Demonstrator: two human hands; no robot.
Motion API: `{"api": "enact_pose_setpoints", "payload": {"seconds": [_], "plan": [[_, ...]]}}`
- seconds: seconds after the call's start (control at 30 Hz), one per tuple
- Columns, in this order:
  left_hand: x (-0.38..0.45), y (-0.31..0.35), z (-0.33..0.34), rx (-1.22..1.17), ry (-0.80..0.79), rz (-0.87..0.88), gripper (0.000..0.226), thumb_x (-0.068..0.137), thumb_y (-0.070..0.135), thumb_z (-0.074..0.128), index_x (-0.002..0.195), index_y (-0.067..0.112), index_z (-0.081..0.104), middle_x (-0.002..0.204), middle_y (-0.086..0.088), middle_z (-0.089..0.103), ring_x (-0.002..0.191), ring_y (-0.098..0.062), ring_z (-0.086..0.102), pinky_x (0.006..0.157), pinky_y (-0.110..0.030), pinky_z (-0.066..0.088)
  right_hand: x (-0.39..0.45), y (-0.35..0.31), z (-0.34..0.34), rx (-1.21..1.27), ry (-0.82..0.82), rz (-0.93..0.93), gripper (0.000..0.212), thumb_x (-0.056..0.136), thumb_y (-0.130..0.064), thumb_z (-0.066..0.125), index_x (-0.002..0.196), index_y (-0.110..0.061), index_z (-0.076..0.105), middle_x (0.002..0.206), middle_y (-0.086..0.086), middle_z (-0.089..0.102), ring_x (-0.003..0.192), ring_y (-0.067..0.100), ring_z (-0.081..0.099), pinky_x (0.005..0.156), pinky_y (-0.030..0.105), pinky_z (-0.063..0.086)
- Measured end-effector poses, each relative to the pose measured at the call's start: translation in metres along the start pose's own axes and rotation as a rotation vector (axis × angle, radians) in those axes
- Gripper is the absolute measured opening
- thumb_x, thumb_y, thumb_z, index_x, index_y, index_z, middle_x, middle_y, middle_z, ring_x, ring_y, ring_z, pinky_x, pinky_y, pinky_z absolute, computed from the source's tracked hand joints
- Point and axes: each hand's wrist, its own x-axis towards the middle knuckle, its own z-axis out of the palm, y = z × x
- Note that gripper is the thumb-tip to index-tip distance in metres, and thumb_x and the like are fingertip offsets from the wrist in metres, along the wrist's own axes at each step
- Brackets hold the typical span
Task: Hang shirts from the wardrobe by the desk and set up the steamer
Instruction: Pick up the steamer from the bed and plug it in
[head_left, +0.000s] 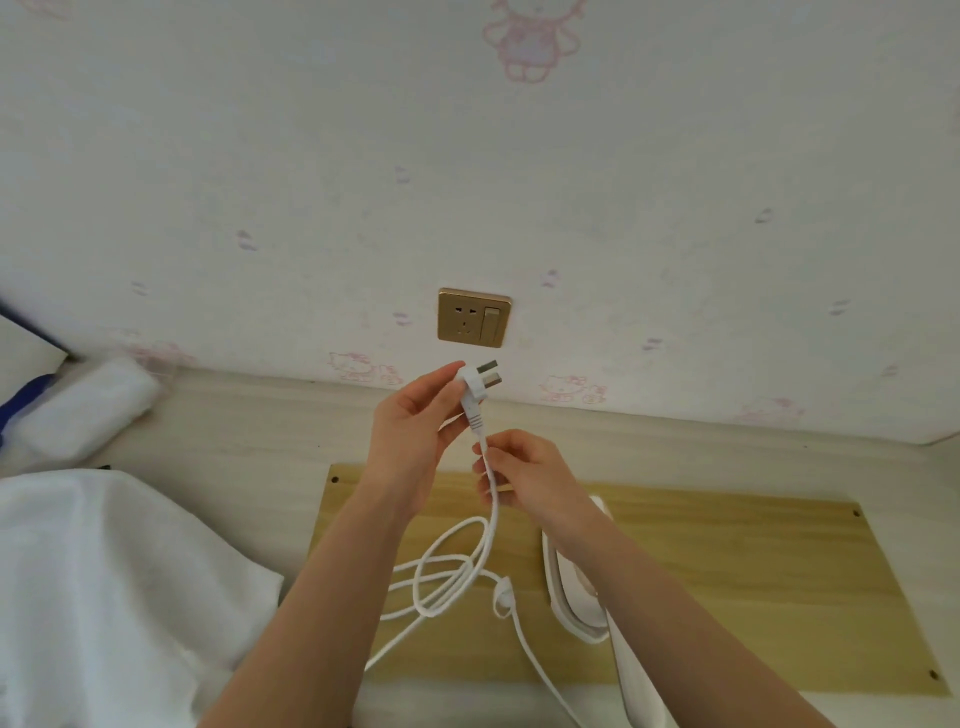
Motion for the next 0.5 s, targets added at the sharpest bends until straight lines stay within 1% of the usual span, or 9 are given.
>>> {"api": "enact_pose_setpoints", "payload": {"seconds": [0.07, 0.1, 0.17, 0.23, 0.3, 0.37, 0.43, 0.5], "plan": [[0.004, -0.002, -0.001, -0.005, 0.049, 0.018, 0.024, 0.094, 0.008, 0.057, 0.115, 0.011, 0.067, 0.104, -0.003, 0.075, 0.098, -0.02, 0.071, 0.085, -0.032, 0.057, 0.008, -0.001, 0.002, -0.091, 0.069, -0.039, 0.014, 0.096, -0.01, 0.05, 0.102, -0.012, 0.062, 0.096, 0.006, 0.067, 0.081, 0.021, 0.069, 0.082, 0.039, 0.058], [0.007, -0.003, -0.001, 0.005, 0.075, 0.025, 0.023, 0.094, 0.009, 0.057, 0.115, 0.012, 0.068, 0.103, -0.003, 0.075, 0.098, -0.02, 0.071, 0.086, -0.033, 0.056, 0.012, -0.002, 0.004, -0.144, 0.117, -0.086, 0.013, 0.095, -0.01, 0.051, 0.102, -0.015, 0.061, 0.098, 0.003, 0.066, 0.084, 0.02, 0.068, 0.083, 0.039, 0.058], [0.011, -0.006, -0.001, 0.034, 0.118, 0.031, 0.022, 0.094, 0.011, 0.058, 0.113, 0.015, 0.069, 0.102, -0.003, 0.075, 0.097, -0.02, 0.071, 0.085, -0.033, 0.056, 0.017, -0.005, 0.007, -0.23, 0.24, -0.224, 0.013, 0.094, -0.012, 0.053, 0.101, -0.022, 0.059, 0.098, -0.005, 0.064, 0.087, 0.015, 0.066, 0.083, 0.036, 0.057], [0.015, -0.009, 0.001, 0.049, 0.15, 0.028, 0.022, 0.094, 0.011, 0.058, 0.111, 0.016, 0.07, 0.099, -0.002, 0.075, 0.094, -0.019, 0.071, 0.083, -0.032, 0.057, 0.019, -0.013, 0.01, -0.248, 0.315, -0.362, 0.013, 0.094, -0.013, 0.055, 0.102, -0.023, 0.057, 0.097, -0.007, 0.063, 0.087, 0.012, 0.064, 0.08, 0.032, 0.057], [0.018, -0.013, 0.002, 0.062, 0.188, 0.03, 0.021, 0.094, 0.011, 0.058, 0.11, 0.018, 0.071, 0.097, 0.0, 0.075, 0.092, -0.017, 0.071, 0.079, -0.029, 0.058, 0.021, -0.021, 0.012, -0.263, 0.317, -0.439, 0.012, 0.094, -0.016, 0.057, 0.104, -0.023, 0.056, 0.098, -0.007, 0.063, 0.085, 0.01, 0.064, 0.076, 0.026, 0.057], [0.022, -0.017, 0.004, 0.075, 0.217, 0.038, 0.021, 0.093, 0.011, 0.06, 0.108, 0.02, 0.071, 0.097, 0.001, 0.075, 0.092, -0.016, 0.071, 0.077, -0.026, 0.058, 0.025, -0.026, 0.014, -0.3, 0.315, -0.465, 0.015, 0.093, -0.023, 0.061, 0.106, -0.024, 0.055, 0.101, -0.008, 0.062, 0.085, 0.007, 0.063, 0.072, 0.017, 0.055], [0.025, -0.018, 0.004, 0.059, 0.223, 0.037, 0.022, 0.091, 0.01, 0.062, 0.109, 0.018, 0.072, 0.1, 0.001, 0.075, 0.094, -0.017, 0.071, 0.079, -0.029, 0.058, 0.032, -0.027, 0.017, -0.333, 0.335, -0.48, 0.017, 0.091, -0.025, 0.063, 0.107, -0.024, 0.055, 0.103, -0.007, 0.061, 0.084, 0.004, 0.061, 0.067, 0.008, 0.05], [0.027, -0.018, 0.004, 0.03, 0.216, 0.032, 0.022, 0.09, 0.01, 0.064, 0.11, 0.017, 0.072, 0.101, -0.001, 0.075, 0.095, -0.018, 0.071, 0.083, -0.032, 0.058, 0.039, -0.028, 0.018, -0.346, 0.356, -0.482, 0.02, 0.09, -0.023, 0.065, 0.107, -0.021, 0.057, 0.104, -0.004, 0.06, 0.084, 0.003, 0.06, 0.067, 0.005, 0.047]]}}
